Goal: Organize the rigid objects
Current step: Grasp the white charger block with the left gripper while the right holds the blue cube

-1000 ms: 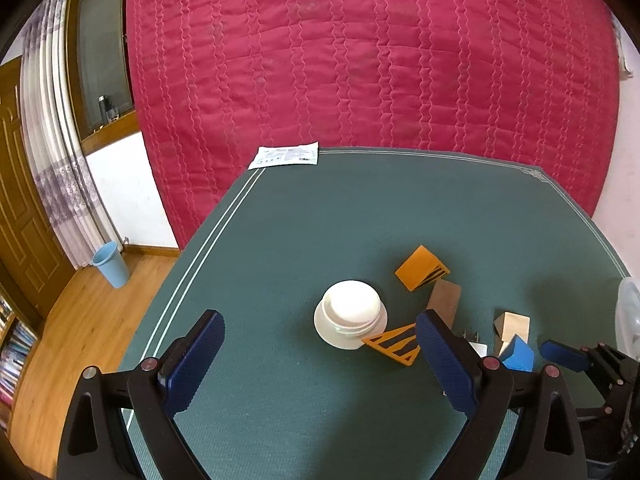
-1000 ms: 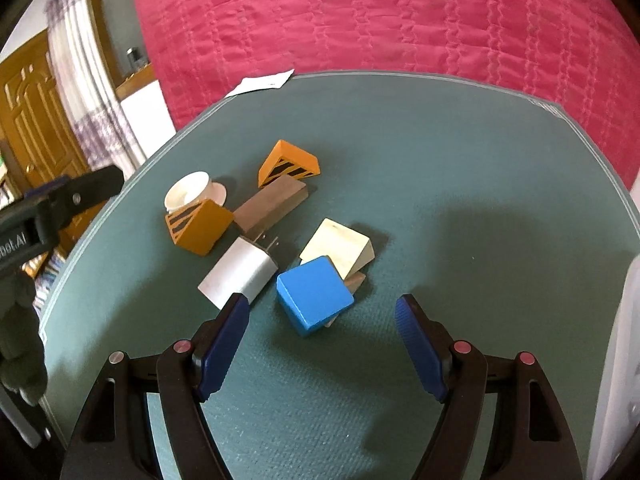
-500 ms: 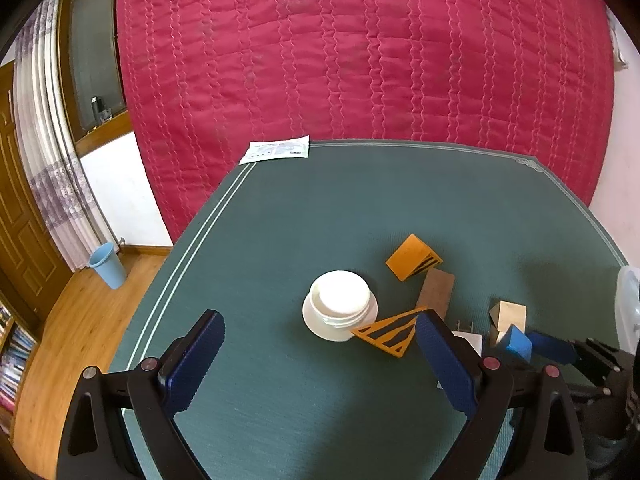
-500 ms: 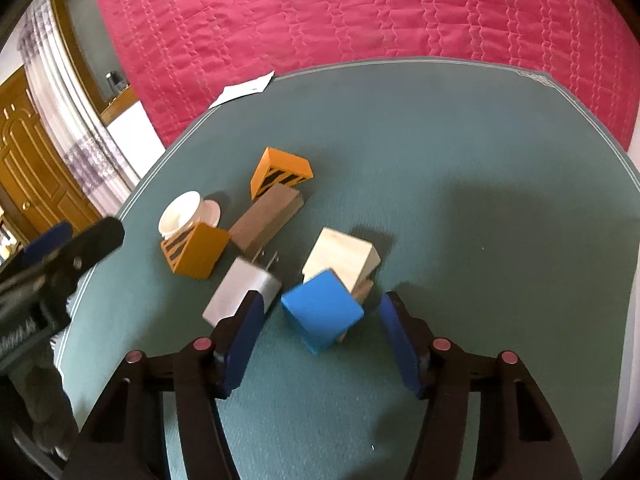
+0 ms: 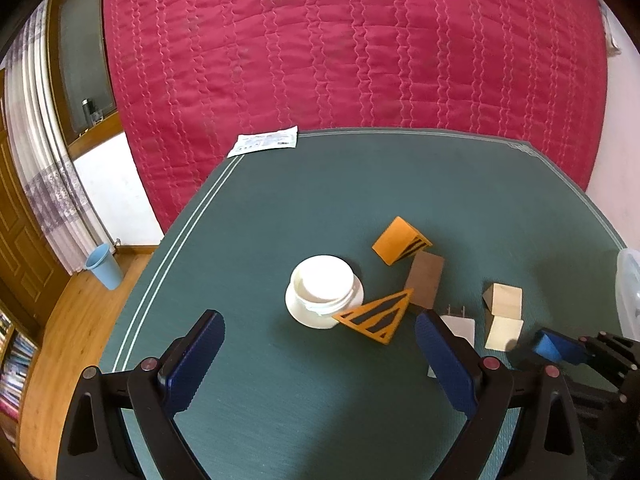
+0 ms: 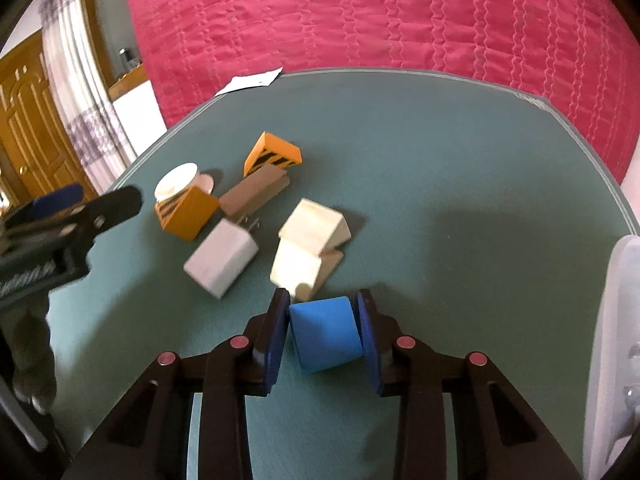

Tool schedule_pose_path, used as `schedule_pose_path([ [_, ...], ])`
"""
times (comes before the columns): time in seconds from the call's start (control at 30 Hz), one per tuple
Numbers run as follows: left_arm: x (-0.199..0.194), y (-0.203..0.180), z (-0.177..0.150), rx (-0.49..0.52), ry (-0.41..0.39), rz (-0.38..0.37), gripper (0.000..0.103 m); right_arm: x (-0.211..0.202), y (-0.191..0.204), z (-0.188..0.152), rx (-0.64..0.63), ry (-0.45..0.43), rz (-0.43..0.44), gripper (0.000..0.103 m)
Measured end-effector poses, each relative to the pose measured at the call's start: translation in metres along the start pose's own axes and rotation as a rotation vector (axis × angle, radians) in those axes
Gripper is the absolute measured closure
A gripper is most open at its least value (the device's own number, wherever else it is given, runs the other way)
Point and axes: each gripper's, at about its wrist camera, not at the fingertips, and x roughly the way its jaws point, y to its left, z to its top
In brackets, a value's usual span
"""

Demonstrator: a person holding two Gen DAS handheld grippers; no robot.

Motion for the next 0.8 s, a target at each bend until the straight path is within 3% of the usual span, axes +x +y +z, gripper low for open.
schedule_pose_path([
  [0.4, 0.007, -0.03, -0.014, 0.07, 0.039, -0.07, 0.005, -0.02, -0.01, -0.022, -0.067, -0.002, 0.024, 0.071],
  [0.7, 0.016, -0.055, -0.018, 0.12, 0.071, -0.119, 0.006, -0.031, -0.016, -0.034, -0.068, -0.004, 0.04, 0.059],
  [0.8, 0.022, -0.058, -0.017, 0.124, 0.084, -0.119, 0.014, -0.034, -0.019, -0.037, -0.065, -0.006, 0.044, 0.058],
])
